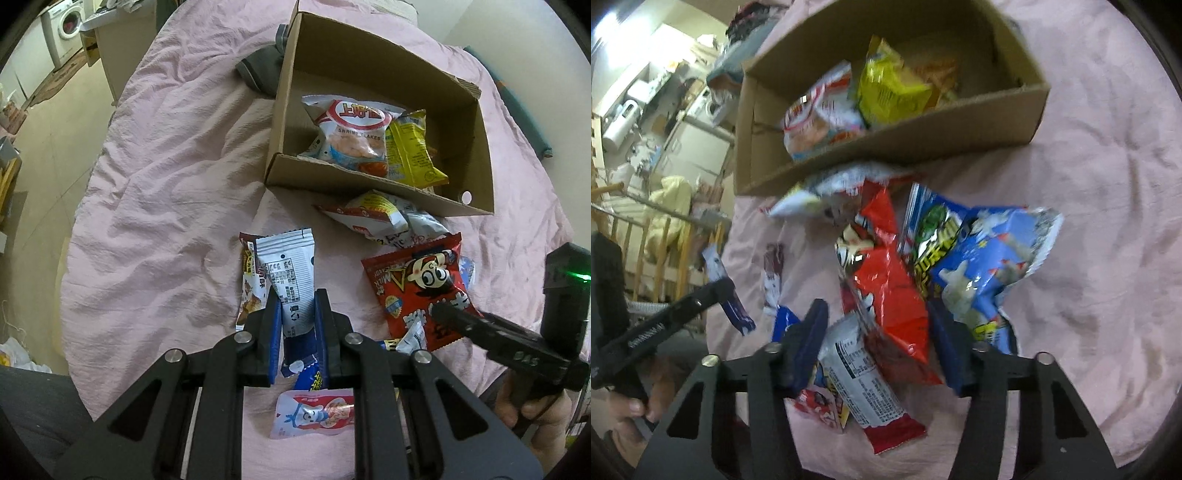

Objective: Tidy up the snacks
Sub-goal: 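Grasp the red snack bag with the right tool and lift it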

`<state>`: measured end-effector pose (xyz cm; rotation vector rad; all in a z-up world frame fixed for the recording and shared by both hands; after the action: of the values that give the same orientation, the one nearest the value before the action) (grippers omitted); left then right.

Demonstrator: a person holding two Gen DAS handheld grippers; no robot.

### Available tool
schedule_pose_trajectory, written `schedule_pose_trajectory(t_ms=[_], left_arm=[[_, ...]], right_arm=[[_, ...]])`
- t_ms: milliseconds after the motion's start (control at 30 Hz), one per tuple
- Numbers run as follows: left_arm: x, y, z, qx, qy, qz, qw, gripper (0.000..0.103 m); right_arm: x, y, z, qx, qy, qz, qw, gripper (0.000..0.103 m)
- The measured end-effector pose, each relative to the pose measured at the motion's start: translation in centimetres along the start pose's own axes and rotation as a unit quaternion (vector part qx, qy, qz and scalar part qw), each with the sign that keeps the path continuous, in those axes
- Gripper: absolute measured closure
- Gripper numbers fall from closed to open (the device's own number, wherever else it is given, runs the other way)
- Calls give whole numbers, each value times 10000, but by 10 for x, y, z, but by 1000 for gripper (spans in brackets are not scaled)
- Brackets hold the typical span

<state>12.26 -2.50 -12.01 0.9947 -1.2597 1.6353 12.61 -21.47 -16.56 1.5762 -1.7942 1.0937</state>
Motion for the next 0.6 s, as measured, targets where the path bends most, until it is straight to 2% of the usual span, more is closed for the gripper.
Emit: schedule_pose_trajectory(t_ms=[67, 200, 433, 600], left_arm=[[0, 0, 0, 0, -17, 4, 10000, 90], [-3, -1, -2, 20, -34, -7, 10000, 90], [-9, 2, -11, 14, -169, -36, 9998, 90], [-8, -2, -13, -70, -370, 146, 9992, 90]], right_arm=[[-1, 1, 1, 58, 128, -7, 9999, 71], [14, 1, 1, 136, 11, 179, 9997, 84], [46, 15, 5, 203, -193, 435, 9987, 85], [72, 20, 10, 193, -297, 834, 9959, 86]])
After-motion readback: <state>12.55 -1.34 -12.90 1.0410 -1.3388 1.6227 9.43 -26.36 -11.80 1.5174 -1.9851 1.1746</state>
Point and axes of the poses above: each gripper's, at about its wrist camera, not at the fingertips, and x roughly against the way its jaws point, z to its right, y to its underside, the point moved 7 cm from there along -x, roughly the way its jaws point, and after that the axes turned 3 degrees about -y, right-handed, at the moved point
